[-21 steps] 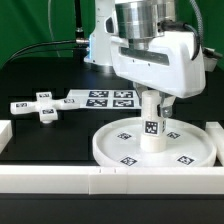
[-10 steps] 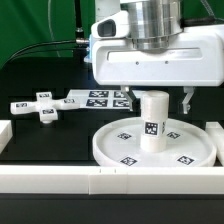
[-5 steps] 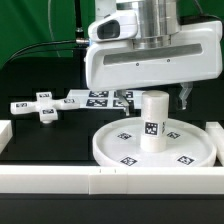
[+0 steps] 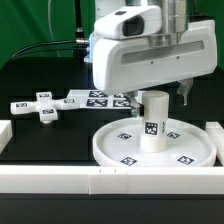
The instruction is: Assemble round table
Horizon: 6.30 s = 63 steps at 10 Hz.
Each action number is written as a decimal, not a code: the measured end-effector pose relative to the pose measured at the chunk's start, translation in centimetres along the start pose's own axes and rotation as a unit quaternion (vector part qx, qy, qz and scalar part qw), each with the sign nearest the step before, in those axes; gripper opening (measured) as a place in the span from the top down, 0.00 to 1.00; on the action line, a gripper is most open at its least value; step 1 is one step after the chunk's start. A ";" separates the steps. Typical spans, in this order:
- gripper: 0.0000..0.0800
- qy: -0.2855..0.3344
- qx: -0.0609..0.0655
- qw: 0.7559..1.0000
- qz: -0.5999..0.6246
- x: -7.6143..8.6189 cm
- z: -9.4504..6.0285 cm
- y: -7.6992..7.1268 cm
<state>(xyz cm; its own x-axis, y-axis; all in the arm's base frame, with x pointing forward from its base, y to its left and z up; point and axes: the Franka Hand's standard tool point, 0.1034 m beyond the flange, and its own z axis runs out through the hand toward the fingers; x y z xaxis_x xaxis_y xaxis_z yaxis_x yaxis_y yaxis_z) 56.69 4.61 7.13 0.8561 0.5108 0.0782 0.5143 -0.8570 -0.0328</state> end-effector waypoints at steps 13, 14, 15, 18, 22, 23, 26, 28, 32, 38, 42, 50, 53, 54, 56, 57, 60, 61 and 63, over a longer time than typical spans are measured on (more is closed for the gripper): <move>0.19 -0.040 -0.017 0.867 -0.497 0.3 0.4 0.0; 0.19 -0.044 -0.017 0.846 -0.531 0.2 0.4 0.2; 0.19 -0.047 -0.018 0.832 -0.553 0.1 0.5 0.3; 0.19 -0.063 -0.021 0.770 -0.635 0.1 0.7 0.1; 0.40 -0.065 -0.019 0.768 -0.637 -0.2 0.7 0.4; 0.49 -0.068 -0.015 0.768 -0.636 -0.4 0.9 0.4; 0.49 -0.067 -0.016 0.782 -0.620 -0.5 0.9 0.4; 0.49 -0.066 -0.018 0.813 -0.578 -0.6 0.9 0.4; 0.49 -0.063 -0.025 0.916 -0.395 -0.7 0.9 0.3; 0.49 -0.048 -0.027 0.991 -0.123 -0.9 0.9 0.1; 0.49 -0.040 -0.027 0.998 0.031 -0.9 0.9 0.2; 0.49 -0.015 -0.016 0.932 0.361 -1.1 1.0 0.2; 0.49 -0.010 0.008 0.864 0.503 -1.1 0.9 0.4; 0.49 -0.009 0.012 0.845 0.534 -1.0 0.9 0.4; 0.49 -0.007 0.011 0.813 0.582 -1.0 0.9 0.4; 0.49 -0.008 0.011 0.810 0.586 -1.0 0.9 0.4; 0.23 -0.004 0.008 0.843 0.538 -0.7 0.5 0.1; 0.20 0.001 0.008 0.870 0.493 -0.6 -0.4 -0.1; 0.19 0.008 0.006 0.901 0.434 -1.5 -2.4 -0.8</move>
Offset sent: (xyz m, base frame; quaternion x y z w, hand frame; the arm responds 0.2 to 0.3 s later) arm 0.0000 0.0000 0.0000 0.0000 0.0000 -0.1938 0.9810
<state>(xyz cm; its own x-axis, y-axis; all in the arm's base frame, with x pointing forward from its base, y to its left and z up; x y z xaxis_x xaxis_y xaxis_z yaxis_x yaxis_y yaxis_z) 54.87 4.40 9.42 0.9350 -0.3531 0.0321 -0.3485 -0.9320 -0.0993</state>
